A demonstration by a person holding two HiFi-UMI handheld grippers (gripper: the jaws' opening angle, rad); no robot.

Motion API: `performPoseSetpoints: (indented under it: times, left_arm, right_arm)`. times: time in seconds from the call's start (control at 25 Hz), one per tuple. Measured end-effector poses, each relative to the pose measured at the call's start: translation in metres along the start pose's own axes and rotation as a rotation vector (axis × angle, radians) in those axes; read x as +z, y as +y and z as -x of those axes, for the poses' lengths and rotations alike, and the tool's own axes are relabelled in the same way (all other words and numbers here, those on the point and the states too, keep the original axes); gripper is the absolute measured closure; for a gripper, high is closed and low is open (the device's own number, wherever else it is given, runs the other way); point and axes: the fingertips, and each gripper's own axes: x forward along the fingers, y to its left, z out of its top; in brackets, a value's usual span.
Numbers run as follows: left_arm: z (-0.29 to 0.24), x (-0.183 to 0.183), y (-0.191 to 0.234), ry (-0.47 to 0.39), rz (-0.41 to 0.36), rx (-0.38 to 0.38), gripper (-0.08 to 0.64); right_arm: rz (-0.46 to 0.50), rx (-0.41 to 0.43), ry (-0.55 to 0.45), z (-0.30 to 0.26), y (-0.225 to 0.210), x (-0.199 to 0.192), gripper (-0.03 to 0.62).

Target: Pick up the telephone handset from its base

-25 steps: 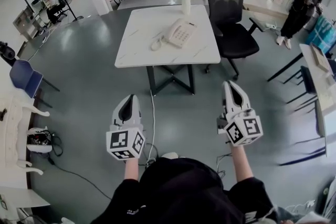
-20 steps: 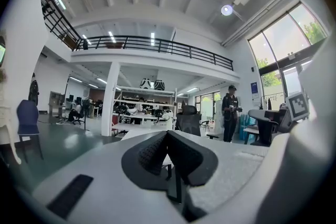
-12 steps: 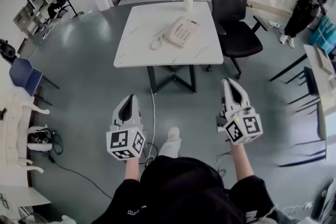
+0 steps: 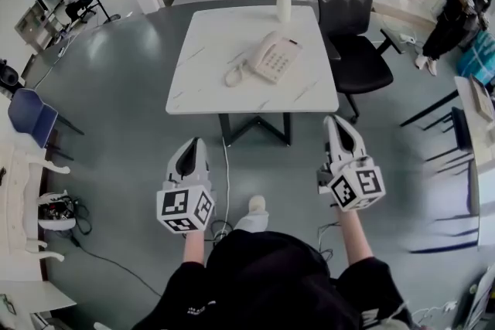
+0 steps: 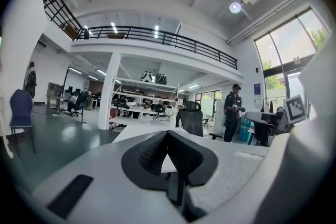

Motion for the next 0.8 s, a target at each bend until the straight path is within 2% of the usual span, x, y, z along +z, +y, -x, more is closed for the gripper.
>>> performPoseSetpoints:
  times: [0.32, 0.8]
  left_arm:
    - [-0.082, 0.001, 0.017, 0.034, 0.01, -0.074, 0.56]
    - [-0.166, 0.001, 0.02, 0.063, -0.008, -0.176, 0.56]
  right_arm:
    - [-0.005, -0.06, 0.029, -0.061, -0.025, -0.014, 0.6]
    - [-0.011, -0.17, 0.04, -0.104, -0.063, -0.024, 0.6]
